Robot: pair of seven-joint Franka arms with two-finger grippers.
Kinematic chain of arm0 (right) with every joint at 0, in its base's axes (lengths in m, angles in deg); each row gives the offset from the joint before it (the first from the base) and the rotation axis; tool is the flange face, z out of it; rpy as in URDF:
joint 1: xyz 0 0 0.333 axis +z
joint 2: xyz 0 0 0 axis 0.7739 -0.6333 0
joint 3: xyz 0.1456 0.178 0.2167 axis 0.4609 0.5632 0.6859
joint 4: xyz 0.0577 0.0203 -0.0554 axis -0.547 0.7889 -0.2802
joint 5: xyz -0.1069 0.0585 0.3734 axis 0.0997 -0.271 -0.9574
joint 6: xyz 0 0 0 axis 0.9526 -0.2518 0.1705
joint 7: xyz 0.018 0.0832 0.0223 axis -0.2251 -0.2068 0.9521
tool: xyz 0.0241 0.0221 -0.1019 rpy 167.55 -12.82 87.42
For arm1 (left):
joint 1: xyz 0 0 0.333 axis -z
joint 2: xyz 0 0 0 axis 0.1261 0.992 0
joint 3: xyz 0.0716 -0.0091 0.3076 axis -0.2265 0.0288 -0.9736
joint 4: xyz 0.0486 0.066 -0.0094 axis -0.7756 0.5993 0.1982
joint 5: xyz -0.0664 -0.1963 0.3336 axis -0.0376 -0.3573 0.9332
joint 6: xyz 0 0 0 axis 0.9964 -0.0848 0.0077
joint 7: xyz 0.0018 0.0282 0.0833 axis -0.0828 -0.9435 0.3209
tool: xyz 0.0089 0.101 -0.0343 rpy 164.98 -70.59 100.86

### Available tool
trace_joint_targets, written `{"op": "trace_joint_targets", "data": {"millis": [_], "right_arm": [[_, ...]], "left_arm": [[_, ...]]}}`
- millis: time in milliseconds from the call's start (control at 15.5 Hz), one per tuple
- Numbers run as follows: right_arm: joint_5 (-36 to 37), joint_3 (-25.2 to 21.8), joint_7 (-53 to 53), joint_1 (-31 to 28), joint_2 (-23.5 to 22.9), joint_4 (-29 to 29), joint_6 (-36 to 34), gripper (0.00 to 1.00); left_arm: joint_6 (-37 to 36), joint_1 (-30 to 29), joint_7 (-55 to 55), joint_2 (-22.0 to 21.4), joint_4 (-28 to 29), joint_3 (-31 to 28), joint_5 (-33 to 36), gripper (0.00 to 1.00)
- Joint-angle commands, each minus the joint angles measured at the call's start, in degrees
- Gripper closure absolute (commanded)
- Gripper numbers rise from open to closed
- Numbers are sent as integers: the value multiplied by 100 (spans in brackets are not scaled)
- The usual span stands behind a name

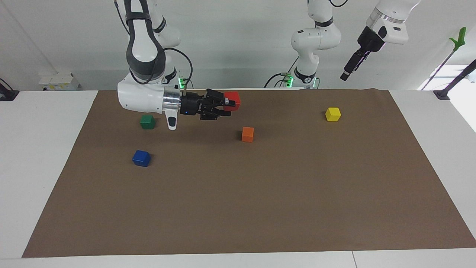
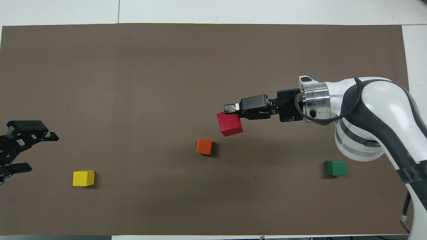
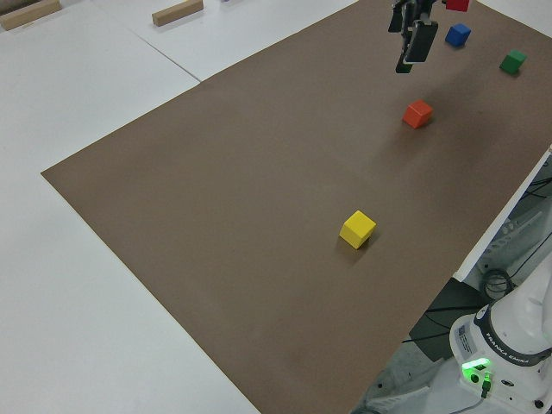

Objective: Transfer red block to right arm and stack on blue block
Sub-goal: 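Carry the red cube with the right gripper over the blue cube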

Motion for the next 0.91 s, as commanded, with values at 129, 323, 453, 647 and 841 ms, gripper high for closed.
{"op": "trace_joint_targets", "data": {"millis": [129,323,453,647,841], "right_arm": [[2124,54,-539,-61,-45,-190,577,100],[3688,62,-900,-262,-71,-304,596,100],[4331,54,-910,-421,-45,-313,569,100],[5403,54,-1181,-650,-27,-313,543,100],[6266,54,-1628,-808,-27,-304,604,100]], "left_arm": [[-521,-14,-1933,810,-1012,32,846,0],[-814,4,-2641,1216,-1620,23,1076,0],[-901,-14,-2642,1653,-1901,-3,1024,0],[-1164,21,-2624,2174,-2571,-4,900,0],[-1086,83,-2668,1981,-2177,14,909,0]]}}
